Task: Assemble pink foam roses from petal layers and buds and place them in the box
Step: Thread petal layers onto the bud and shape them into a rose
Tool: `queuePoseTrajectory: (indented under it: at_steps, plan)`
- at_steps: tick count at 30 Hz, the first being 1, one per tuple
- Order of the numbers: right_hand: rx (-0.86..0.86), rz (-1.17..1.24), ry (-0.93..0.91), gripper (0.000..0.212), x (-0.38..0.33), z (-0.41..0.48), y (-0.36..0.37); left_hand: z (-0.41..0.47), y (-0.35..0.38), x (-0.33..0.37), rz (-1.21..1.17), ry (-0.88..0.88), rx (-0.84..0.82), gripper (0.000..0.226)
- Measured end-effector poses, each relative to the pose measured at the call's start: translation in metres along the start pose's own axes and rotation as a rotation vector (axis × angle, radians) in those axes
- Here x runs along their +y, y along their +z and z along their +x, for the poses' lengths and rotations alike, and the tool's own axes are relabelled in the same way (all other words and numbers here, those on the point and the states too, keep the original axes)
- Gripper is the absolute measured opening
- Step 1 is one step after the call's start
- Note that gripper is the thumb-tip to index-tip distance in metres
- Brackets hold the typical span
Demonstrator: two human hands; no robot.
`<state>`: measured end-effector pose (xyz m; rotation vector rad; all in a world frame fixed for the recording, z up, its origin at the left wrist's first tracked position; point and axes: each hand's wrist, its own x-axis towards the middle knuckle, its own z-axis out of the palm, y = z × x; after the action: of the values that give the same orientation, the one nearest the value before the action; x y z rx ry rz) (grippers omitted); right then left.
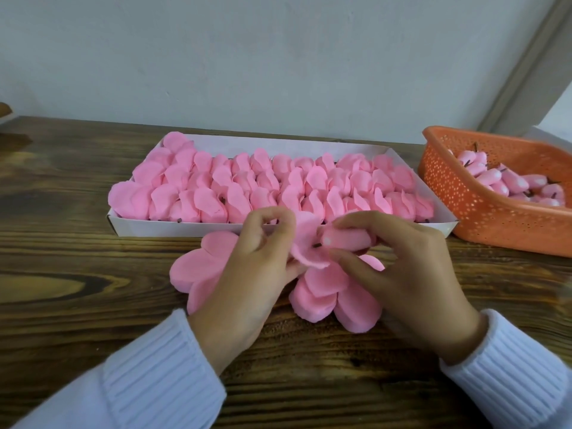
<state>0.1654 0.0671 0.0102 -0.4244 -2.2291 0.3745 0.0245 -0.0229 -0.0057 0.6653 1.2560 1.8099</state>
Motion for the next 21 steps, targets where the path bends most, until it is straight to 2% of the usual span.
queuePoseTrajectory:
  at_steps: [3, 6, 8, 10, 13, 16, 21]
  plan:
    - [0.006, 0.018, 0.005, 0.030, -0.002, -0.001, 0.001, -0.001, 0.001, 0.000, 0.004, 0.016, -0.058, 0.056]
    - [0.014, 0.083, 0.023, 0.030, -0.003, -0.002, 0.001, -0.002, 0.000, 0.001, 0.088, 0.015, -0.013, 0.052]
    - [0.019, 0.070, 0.002, 0.030, -0.003, -0.002, 0.001, -0.002, -0.001, 0.001, 0.248, 0.039, 0.051, 0.051]
    - [0.031, 0.032, -0.019, 0.030, -0.003, -0.002, 0.001, -0.002, -0.001, 0.002, 0.286, 0.039, 0.092, 0.051]
    - [0.050, -0.007, -0.051, 0.027, -0.003, -0.003, 0.001, -0.001, -0.002, 0.004, 0.142, -0.040, 0.095, 0.039]
    - [0.040, 0.003, -0.064, 0.024, -0.003, -0.002, 0.000, -0.001, 0.000, 0.009, -0.076, -0.137, 0.002, 0.038]
    - [0.022, 0.033, -0.109, 0.024, -0.003, -0.001, 0.000, -0.006, 0.003, 0.011, -0.150, -0.134, -0.111, 0.035]
